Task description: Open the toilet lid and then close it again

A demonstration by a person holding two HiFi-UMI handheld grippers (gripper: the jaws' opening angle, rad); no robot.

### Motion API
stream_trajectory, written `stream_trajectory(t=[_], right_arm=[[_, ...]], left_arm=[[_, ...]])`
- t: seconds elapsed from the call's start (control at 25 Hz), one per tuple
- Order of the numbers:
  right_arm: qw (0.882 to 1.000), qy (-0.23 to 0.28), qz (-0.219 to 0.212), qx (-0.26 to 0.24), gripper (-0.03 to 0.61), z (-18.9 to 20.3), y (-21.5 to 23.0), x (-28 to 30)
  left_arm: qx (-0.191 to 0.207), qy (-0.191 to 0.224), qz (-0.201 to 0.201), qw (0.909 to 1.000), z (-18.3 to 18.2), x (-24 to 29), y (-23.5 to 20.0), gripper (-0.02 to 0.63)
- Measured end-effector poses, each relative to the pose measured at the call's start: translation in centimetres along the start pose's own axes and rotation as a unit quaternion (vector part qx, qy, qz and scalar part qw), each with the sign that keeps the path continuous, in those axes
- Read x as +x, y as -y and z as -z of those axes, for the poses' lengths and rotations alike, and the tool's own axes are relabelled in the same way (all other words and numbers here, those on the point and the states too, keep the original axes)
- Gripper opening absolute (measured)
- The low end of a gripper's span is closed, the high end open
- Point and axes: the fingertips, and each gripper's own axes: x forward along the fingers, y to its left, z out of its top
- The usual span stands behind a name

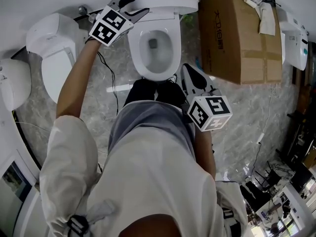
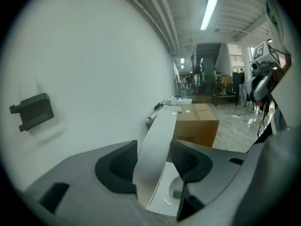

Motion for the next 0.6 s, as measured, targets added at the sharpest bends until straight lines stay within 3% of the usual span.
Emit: stream_trajectory(t=[0.6], right_arm=[[1.0, 0.002, -0.009, 0.009, 0.011, -0.2, 0.2, -0.3]], left_arm=[[0.029, -0.012, 0.0, 0.9995, 1.9, -1.1, 4.7, 0.21]])
